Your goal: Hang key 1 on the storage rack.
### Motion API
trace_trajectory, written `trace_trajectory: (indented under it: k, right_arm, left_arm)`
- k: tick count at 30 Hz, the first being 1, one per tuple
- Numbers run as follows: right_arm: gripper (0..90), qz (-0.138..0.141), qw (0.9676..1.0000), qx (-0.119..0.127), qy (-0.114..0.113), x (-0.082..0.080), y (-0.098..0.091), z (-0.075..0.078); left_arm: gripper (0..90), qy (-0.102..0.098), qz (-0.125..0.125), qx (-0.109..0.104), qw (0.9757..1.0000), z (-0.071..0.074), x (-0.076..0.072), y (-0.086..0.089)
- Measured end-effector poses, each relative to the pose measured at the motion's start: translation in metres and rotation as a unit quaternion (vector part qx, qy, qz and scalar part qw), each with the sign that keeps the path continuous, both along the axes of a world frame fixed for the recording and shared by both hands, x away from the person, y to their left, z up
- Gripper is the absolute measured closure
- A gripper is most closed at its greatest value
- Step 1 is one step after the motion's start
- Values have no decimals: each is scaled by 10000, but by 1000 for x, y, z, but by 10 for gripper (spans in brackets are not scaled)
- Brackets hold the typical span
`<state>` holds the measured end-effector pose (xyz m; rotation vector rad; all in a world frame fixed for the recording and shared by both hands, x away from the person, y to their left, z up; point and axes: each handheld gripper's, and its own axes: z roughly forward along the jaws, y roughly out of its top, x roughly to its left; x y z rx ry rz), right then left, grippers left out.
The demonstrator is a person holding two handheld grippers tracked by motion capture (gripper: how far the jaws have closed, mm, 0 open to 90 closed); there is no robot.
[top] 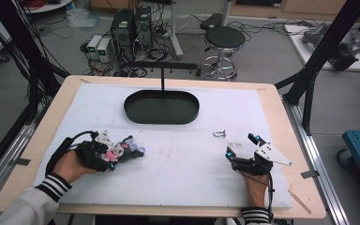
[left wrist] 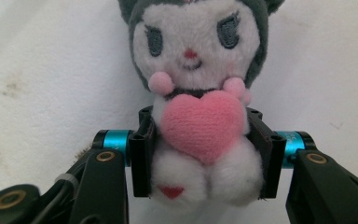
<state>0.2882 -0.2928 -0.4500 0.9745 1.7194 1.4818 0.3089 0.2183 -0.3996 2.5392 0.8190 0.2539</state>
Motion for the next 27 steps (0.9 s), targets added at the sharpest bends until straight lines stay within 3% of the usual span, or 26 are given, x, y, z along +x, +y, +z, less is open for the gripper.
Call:
trace_trajectory:
  k: [6, 7, 9, 11, 15, 17, 18, 20, 25, 26, 27]
  right_arm:
    - [12, 9, 10000, -17, -22, 0, 0, 0]
    - [12, 9, 10000, -14, -20, 0, 0, 0]
    - [12, 11, 10000, -11, -16, 0, 0, 0]
    - [12, 8, 10000, -15, -21, 0, 0, 0]
    - [12, 7, 10000, -17, -24, 0, 0, 0]
    - [12, 5, 10000, -23, -25, 0, 0, 0]
    - [12, 4, 10000, -21, -29, 0, 0, 0]
    - [12, 2, 10000, -21, -26, 0, 0, 0]
    - [12, 0, 10000, -30, -30, 0, 0, 0]
    - [12, 3, 10000, -36, -27, 0, 0, 0]
    - [12, 3, 10000, -36, -35, 0, 0, 0]
  left_arm:
    - [521, -172, 50, -298, 9994, 6, -1, 3]
    - [522, -206, 88, -468, 9987, 10, -1, 6]
    - [521, -260, 89, -570, 9980, 12, -1, 7]
    - [521, -404, 149, -785, 9960, 18, 0, 11]
    - [521, -600, 188, -946, 9935, 26, 0, 13]
    - [521, -747, 225, -1107, 9908, 34, 1, 15]
    - [521, -747, 225, -1107, 9908, 34, 1, 15]
    - [522, -855, 313, -1317, 9871, 41, 3, 19]
    - [522, -982, 425, -1381, 9846, 50, 7, 22]
    - [521, -1041, 460, -1408, 9835, 53, 8, 23]
    - [521, -1057, 498, -1567, 9807, 59, 12, 24]
